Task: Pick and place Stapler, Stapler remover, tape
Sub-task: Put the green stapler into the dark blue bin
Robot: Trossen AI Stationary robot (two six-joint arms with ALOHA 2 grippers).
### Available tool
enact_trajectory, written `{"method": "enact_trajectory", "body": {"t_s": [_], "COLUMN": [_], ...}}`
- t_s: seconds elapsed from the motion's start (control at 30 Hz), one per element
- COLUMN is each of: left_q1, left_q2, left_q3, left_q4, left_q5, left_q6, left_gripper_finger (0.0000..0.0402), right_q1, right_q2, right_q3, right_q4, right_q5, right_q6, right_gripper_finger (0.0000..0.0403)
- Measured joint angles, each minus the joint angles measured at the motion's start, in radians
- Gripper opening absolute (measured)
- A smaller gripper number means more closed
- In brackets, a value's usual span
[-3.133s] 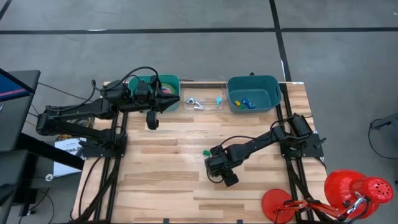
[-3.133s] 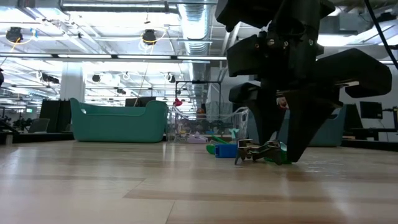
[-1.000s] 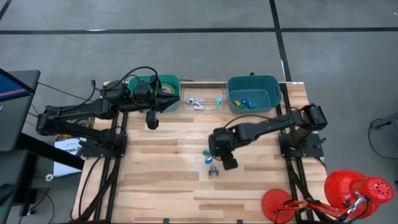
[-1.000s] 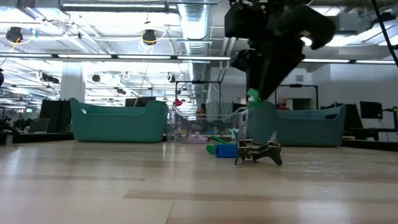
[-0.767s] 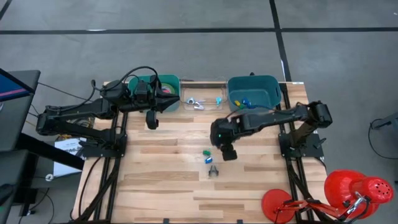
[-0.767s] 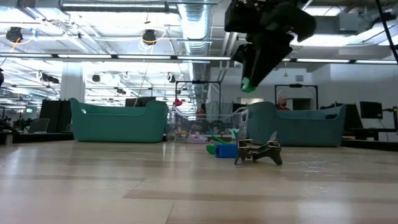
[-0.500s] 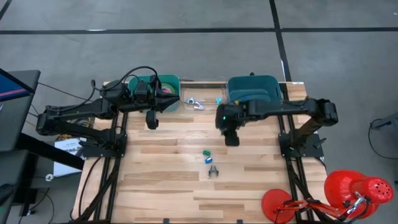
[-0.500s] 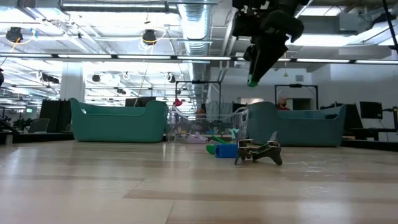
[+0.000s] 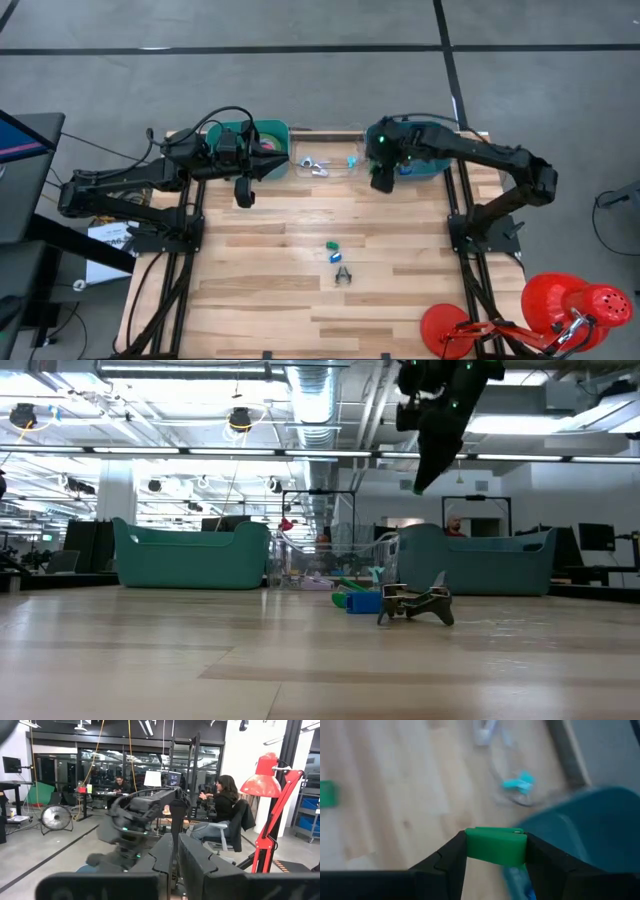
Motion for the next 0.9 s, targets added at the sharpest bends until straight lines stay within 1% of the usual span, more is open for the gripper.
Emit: {"method": "enact_trajectory", "body": {"t_s": [0.2, 0.37, 0.57, 0.7, 0.9], "left_q1": [0.0, 0.0, 0.0, 0.0, 0.0], "left_q2": [0.0, 0.0, 0.0, 0.0, 0.0], "left_q3": [0.0, 0.0, 0.0, 0.0, 0.0], "left_q4": [0.0, 0.0, 0.0, -0.001, -0.001], "left_q5": [0.0, 0.0, 0.0, 0.0, 0.0], "left_q6": [0.0, 0.0, 0.0, 0.0, 0.0], "left_gripper_finger": [0.0021, 0.0021, 0.0021, 0.0021, 0.0021], "right_q1": [-0.134, -0.198, -0.23, -0.238, -0.243], "right_q2": [0.008, 0.017, 0.042, 0.04, 0.04], "right_q3": [0.0, 0.0, -0.002, -0.022, -0.065], "right_q4": [-0.003, 0.003, -0.011, 0.036, 0.046], "right_q5": [0.021, 0.022, 0.021, 0.025, 0.025], "right_q6": [0.019, 0.021, 0.022, 0.025, 0.046], "right_gripper_finger": [0.0164, 0.0162, 0.0165, 0.0162, 0.0165]}}
